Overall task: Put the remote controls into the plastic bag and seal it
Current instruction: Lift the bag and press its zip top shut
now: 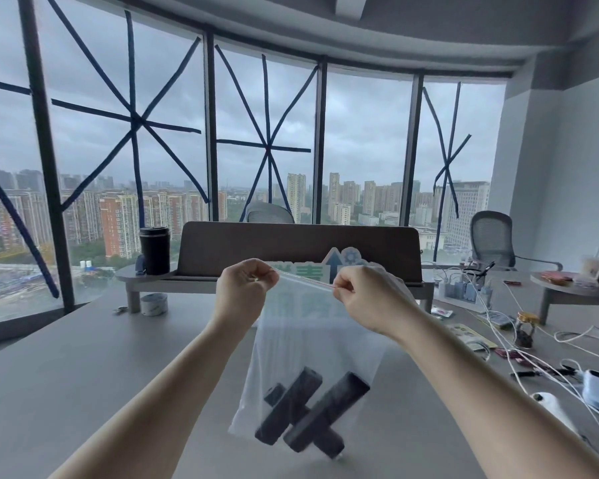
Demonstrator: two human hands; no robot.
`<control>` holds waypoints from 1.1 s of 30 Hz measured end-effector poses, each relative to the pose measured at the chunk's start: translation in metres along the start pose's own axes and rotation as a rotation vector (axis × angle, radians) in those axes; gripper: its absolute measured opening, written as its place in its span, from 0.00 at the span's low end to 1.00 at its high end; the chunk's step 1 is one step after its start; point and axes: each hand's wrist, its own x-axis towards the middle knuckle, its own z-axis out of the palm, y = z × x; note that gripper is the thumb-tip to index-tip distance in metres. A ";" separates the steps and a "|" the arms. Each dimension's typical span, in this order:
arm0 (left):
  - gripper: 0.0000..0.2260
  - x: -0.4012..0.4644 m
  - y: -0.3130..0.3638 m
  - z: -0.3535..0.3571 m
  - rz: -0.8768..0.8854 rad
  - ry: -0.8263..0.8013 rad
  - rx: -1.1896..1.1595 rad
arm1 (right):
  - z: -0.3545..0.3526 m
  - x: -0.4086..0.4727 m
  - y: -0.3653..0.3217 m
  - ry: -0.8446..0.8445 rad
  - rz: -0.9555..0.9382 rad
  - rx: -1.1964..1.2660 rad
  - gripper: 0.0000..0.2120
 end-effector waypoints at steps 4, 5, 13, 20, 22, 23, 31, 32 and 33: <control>0.09 0.006 -0.004 -0.018 -0.035 0.054 -0.011 | 0.002 -0.011 0.015 0.022 0.017 -0.021 0.06; 0.09 0.007 -0.006 -0.022 -0.042 0.069 -0.009 | 0.002 -0.012 0.017 0.023 0.018 -0.023 0.06; 0.07 0.005 -0.013 -0.039 -0.067 0.120 -0.040 | 0.002 -0.022 0.027 0.012 0.005 -0.046 0.07; 0.09 0.001 -0.012 -0.050 -0.096 0.093 -0.076 | -0.002 -0.019 0.016 0.123 -0.017 -0.007 0.07; 0.10 0.003 -0.020 -0.060 -0.123 0.098 -0.062 | 0.007 -0.009 0.007 0.164 -0.027 0.020 0.07; 0.10 0.005 -0.026 -0.066 -0.138 0.103 -0.056 | 0.015 -0.002 0.002 0.171 -0.023 0.036 0.07; 0.07 0.081 -0.091 -0.122 -0.258 0.151 -0.118 | 0.121 0.108 -0.042 0.043 0.060 0.223 0.09; 0.07 0.097 -0.097 -0.131 -0.256 0.173 -0.117 | 0.131 0.124 -0.052 0.056 0.056 0.257 0.09; 0.08 0.112 -0.102 -0.140 -0.254 0.199 -0.118 | 0.140 0.139 -0.062 0.080 0.045 0.301 0.10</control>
